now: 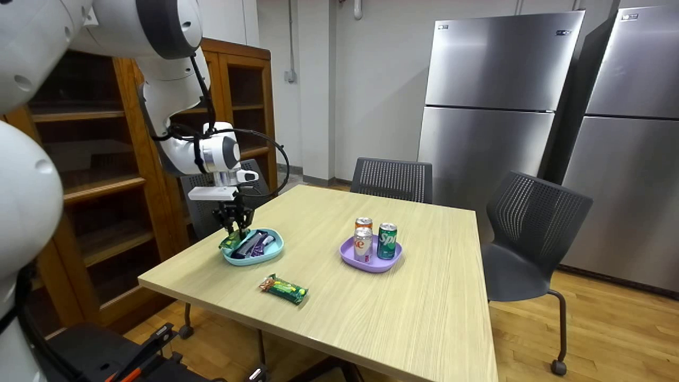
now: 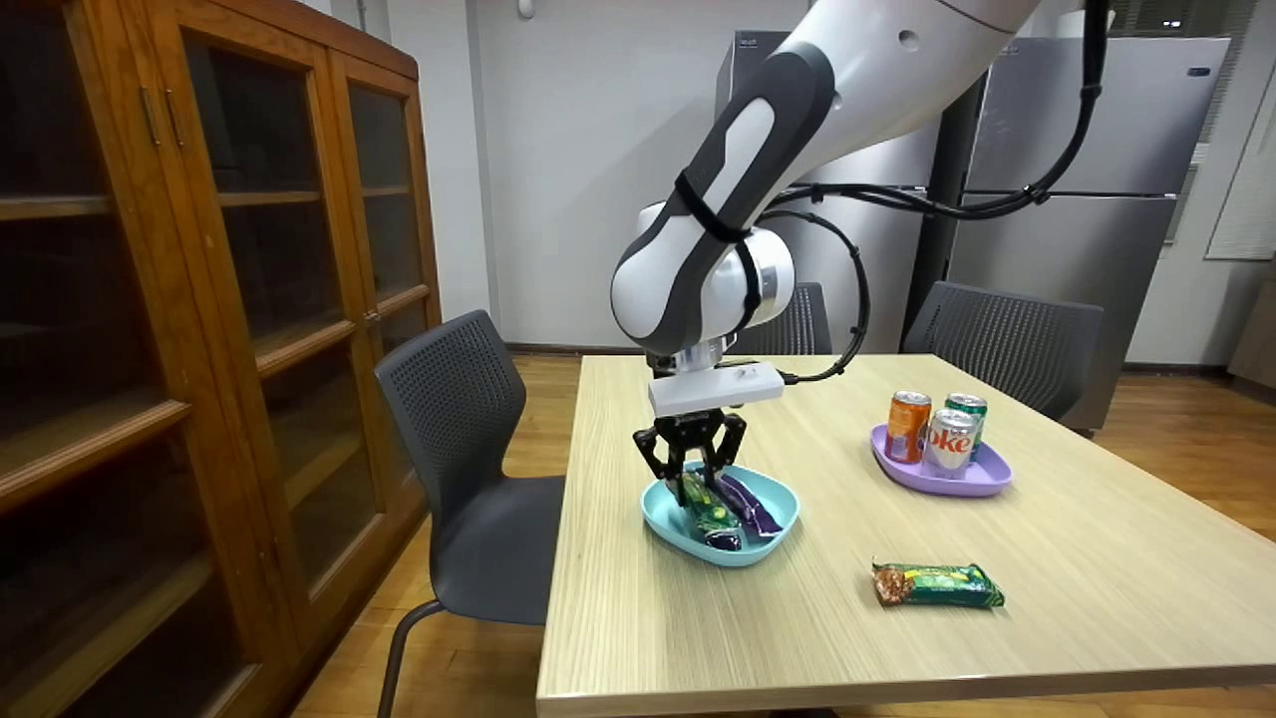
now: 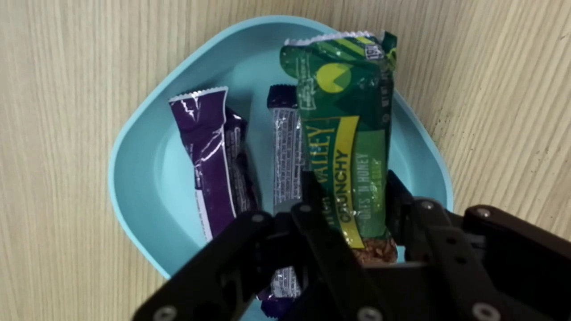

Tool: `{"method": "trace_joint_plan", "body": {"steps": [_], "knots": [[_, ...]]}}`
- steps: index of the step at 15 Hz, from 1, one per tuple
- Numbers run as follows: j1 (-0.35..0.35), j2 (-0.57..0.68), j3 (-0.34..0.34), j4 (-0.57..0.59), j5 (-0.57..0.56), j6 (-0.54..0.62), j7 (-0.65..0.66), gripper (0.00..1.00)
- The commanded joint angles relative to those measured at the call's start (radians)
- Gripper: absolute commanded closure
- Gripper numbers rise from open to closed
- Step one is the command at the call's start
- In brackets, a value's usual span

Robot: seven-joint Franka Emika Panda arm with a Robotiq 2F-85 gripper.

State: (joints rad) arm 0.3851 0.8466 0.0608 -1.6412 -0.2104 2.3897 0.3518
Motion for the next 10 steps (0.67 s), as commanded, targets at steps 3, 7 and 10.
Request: {"method": "trace_joint_plan", "body": {"steps": [3,7,10], "knots": [[0.026,-0.001,-0.031,0.005,0.025,0.034,0.05,0.31],[0.027,-0.019,-0.043,-0.011,0.026,0.069,0.062,0.02],[0.014,-0.048,-0.047,-0.031,0.022,0.085,0.031,0.0]]}}
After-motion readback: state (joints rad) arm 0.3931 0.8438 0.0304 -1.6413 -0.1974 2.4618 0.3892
